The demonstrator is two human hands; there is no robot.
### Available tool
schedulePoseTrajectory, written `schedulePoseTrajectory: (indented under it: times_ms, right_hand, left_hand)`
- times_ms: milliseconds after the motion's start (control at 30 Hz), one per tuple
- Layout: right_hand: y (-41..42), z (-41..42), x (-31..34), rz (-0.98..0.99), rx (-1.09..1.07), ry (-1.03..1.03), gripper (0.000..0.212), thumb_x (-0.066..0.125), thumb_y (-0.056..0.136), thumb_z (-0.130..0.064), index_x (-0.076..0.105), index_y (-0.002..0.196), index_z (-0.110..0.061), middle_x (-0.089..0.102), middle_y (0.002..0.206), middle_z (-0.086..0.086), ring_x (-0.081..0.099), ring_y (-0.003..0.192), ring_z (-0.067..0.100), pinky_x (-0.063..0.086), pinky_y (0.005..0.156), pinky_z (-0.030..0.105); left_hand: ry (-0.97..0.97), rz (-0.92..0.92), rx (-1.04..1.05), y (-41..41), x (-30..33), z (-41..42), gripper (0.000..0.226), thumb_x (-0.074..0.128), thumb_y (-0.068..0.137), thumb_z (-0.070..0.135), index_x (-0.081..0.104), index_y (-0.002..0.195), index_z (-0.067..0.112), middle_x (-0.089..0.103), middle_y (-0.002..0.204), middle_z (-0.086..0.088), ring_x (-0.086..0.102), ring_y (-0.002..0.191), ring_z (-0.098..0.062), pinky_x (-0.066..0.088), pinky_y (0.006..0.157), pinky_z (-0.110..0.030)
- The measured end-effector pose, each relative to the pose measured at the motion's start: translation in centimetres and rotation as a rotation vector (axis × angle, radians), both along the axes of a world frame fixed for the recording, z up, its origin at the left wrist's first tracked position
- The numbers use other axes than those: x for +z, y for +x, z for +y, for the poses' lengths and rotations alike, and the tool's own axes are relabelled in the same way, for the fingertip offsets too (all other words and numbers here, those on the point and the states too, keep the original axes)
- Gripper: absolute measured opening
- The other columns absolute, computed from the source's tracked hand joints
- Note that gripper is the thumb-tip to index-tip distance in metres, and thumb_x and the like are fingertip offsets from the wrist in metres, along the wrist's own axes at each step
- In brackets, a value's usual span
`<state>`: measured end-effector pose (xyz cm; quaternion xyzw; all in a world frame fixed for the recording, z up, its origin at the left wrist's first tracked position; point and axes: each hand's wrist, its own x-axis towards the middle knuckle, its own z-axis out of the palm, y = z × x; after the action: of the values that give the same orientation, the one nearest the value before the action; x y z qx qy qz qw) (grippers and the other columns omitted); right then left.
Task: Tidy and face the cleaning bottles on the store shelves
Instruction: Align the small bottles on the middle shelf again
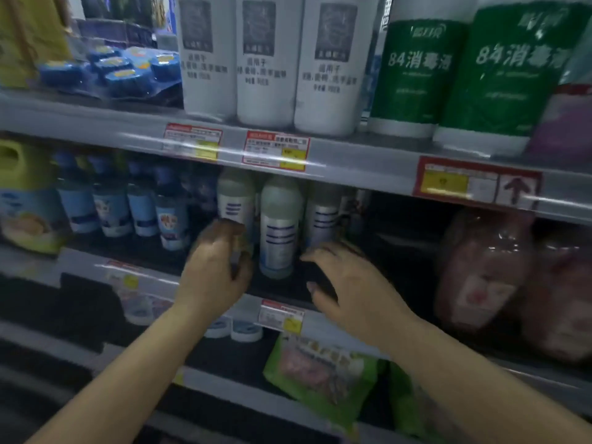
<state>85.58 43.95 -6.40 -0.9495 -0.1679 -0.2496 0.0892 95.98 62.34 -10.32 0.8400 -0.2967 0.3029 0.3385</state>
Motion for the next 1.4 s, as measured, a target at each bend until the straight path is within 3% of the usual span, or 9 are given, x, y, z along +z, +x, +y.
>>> schedulePoseTrajectory:
  times_ms: [133, 267, 400, 533, 700, 833, 1000, 1233, 1400]
  right_hand:
    - [1.1, -1.4, -3.1, 0.185, -0.155, 0.204, 0.035, 0.053, 0.092, -0.024, 0.05, 0.126, -0.017, 0.049, 0.129, 0.001, 0.043, 0.119, 0.018, 0.036, 0.092, 0.026]
    - [4.1, -0.8, -5.4, 0.182, -0.218, 0.461, 0.041, 0.061, 0.087, -0.019, 0.05, 0.126, -0.011, 0.052, 0.128, 0.007, 0.05, 0.118, 0.02, 0.038, 0.09, 0.023]
    - [7.6, 1.3, -7.1, 0.227, -0.275, 0.718, 0.042, 0.059, 0.087, -0.014, 0.047, 0.127, -0.01, 0.054, 0.127, 0.007, 0.054, 0.114, 0.021, 0.042, 0.095, 0.028]
    - [9.9, 3.0, -8.1, 0.156, -0.332, 0.923, 0.031, 0.048, 0.091, -0.028, 0.055, 0.117, -0.013, 0.063, 0.114, 0.007, 0.06, 0.103, 0.022, 0.048, 0.091, 0.044]
    - [10.1, 3.5, -8.3, 0.159, -0.307, 0.947, 0.058, 0.058, 0.073, -0.055, 0.055, 0.119, -0.018, 0.066, 0.112, -0.002, 0.062, 0.104, 0.01, 0.052, 0.089, 0.038]
    - [10.0, 3.8, -8.4, 0.09, -0.368, 0.895, 0.065, 0.055, 0.068, -0.059, 0.059, 0.12, -0.02, 0.058, 0.114, 0.0, 0.058, 0.107, 0.013, 0.049, 0.092, 0.031]
    - [9.9, 3.6, -8.3, 0.061, -0.372, 0.992, 0.037, 0.071, 0.081, -0.022, 0.055, 0.114, -0.024, 0.066, 0.094, -0.01, 0.062, 0.084, -0.007, 0.046, 0.071, 0.007]
    - [9.4, 3.6, -8.8, -0.025, -0.312, 0.975, 0.03, 0.066, 0.085, -0.013, 0.058, 0.112, -0.024, 0.067, 0.106, -0.005, 0.062, 0.094, -0.001, 0.048, 0.081, 0.013]
    - [9.2, 2.8, -8.6, -0.016, -0.267, 1.078, 0.038, 0.062, 0.086, -0.004, 0.059, 0.119, -0.02, 0.063, 0.115, 0.003, 0.062, 0.097, -0.001, 0.047, 0.08, 0.013]
  left_hand:
    - [-0.055, 0.262, -0.02, 0.3, -2.3, -2.8, 0.042, 0.059, 0.084, 0.01, 0.046, 0.123, 0.002, 0.049, 0.122, -0.017, 0.049, 0.111, -0.032, 0.041, 0.088, -0.031]
    - [-0.137, 0.405, -0.125, 2.2, -3.9, -4.2, 0.052, 0.056, 0.079, 0.027, 0.041, 0.126, 0.013, 0.052, 0.125, -0.008, 0.052, 0.115, -0.024, 0.046, 0.094, -0.04]
    - [-0.245, 0.471, -0.263, 3.6, -4.1, -5.3, 0.055, 0.06, 0.073, 0.038, 0.045, 0.121, 0.017, 0.056, 0.119, 0.0, 0.053, 0.108, -0.004, 0.043, 0.087, -0.018]
    - [-0.305, 0.551, -0.48, 5.3, -3.3, -5.2, 0.059, 0.069, 0.071, 0.018, 0.037, 0.121, 0.023, 0.051, 0.11, 0.016, 0.049, 0.098, 0.02, 0.041, 0.079, -0.005]
    - [-0.226, 0.357, -0.522, 6.4, -4.8, -5.2, 0.05, 0.061, 0.076, 0.023, 0.036, 0.12, 0.024, 0.042, 0.111, 0.011, 0.045, 0.104, 0.007, 0.034, 0.084, 0.0]
    - [-0.22, 0.355, -0.508, 6.5, -5.6, -5.2, 0.066, 0.063, 0.074, 0.022, 0.036, 0.133, 0.012, 0.045, 0.122, 0.0, 0.049, 0.111, -0.005, 0.044, 0.09, -0.016]
    - [-0.319, 0.532, -0.658, 6.8, -5.2, -4.3, 0.06, 0.064, 0.08, 0.004, 0.033, 0.13, 0.017, 0.045, 0.111, 0.024, 0.045, 0.102, 0.023, 0.038, 0.082, 0.0]
    - [-0.476, 0.659, -0.71, 7.9, -5.5, -3.7, 0.039, 0.056, 0.084, -0.001, 0.052, 0.12, 0.014, 0.062, 0.113, 0.005, 0.058, 0.103, 0.002, 0.046, 0.088, -0.014]
    - [-0.47, 0.6, -0.678, 7.5, -5.3, -3.9, 0.032, 0.067, 0.08, 0.006, 0.054, 0.109, 0.013, 0.061, 0.101, 0.014, 0.058, 0.09, 0.014, 0.045, 0.077, -0.006]
